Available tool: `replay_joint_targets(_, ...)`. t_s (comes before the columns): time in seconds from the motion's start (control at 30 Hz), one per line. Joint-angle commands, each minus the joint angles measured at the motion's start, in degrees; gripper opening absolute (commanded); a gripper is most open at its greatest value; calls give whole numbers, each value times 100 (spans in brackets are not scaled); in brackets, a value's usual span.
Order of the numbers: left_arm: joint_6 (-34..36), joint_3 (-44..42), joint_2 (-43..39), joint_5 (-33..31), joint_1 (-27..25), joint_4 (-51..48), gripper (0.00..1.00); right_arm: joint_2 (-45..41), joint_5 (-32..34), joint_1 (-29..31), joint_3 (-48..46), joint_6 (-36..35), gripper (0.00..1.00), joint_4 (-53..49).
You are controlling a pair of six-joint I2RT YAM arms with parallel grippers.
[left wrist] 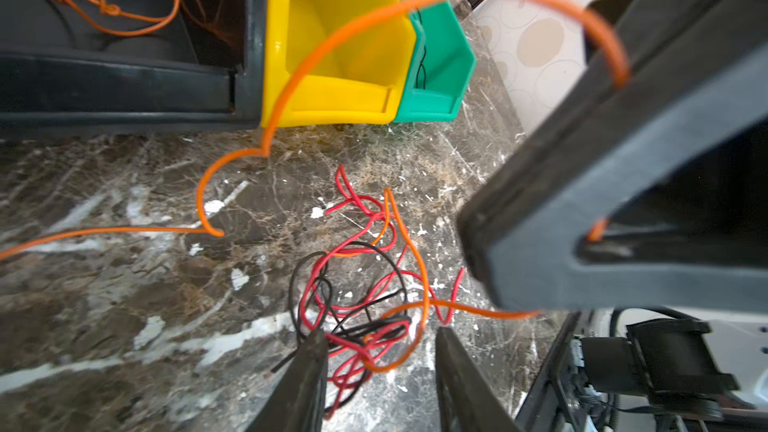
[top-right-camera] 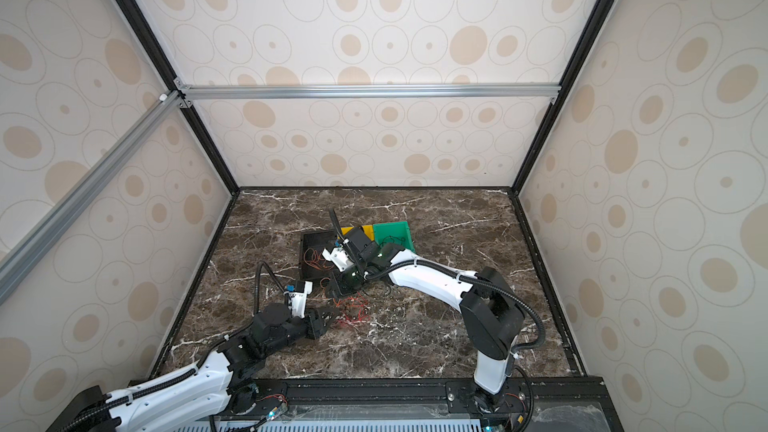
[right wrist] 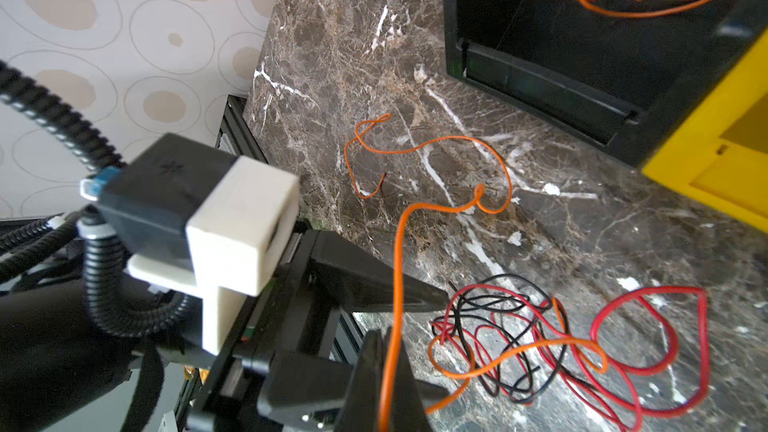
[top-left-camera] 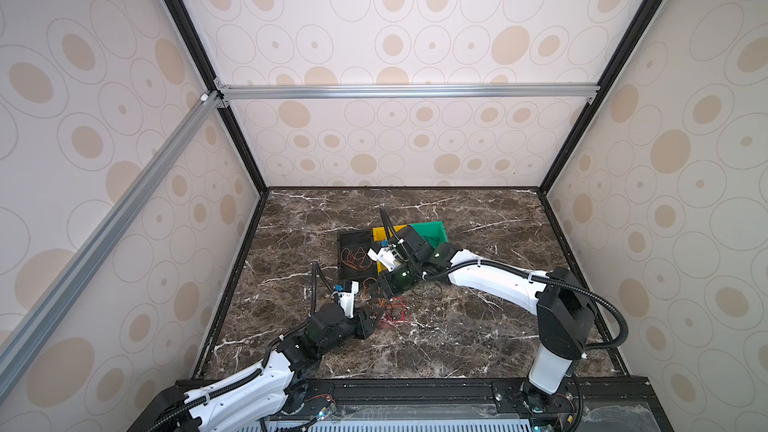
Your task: Untangle the cables
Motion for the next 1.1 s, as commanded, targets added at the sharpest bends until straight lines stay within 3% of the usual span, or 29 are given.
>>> replay_joint_targets(0.0,59,-48,121,-181,-50,323,38,-306,-108,-61,-64,78,0,78)
replay_joint_targets(0.33,-136,-388,656,-59,-62,1303,30,-856,-137,-147,-276,338,0,376)
replay_joint_targets(0.5,-172,-424,828,-84,-77,1550,18,-971,-156,-180,-320,378,0,438)
replay_joint_targets(0.57,-157,-424,801,-73,-82,1605,18,-1001,-125,-198,-353,368,0,422)
replay_joint_targets(0.63,-121,-451,697,-2,-79,1676,22,-1026,-86,-219,-389,366,0,383)
replay_joint_targets(0.87,116,-706,11,114,-94,1768,56,-1106,-221,-274,-597,480,0,623)
replay_joint_targets(1.07,306,-732,-110,42,-94,1890,62,-1088,-478,-278,-637,625,0,839)
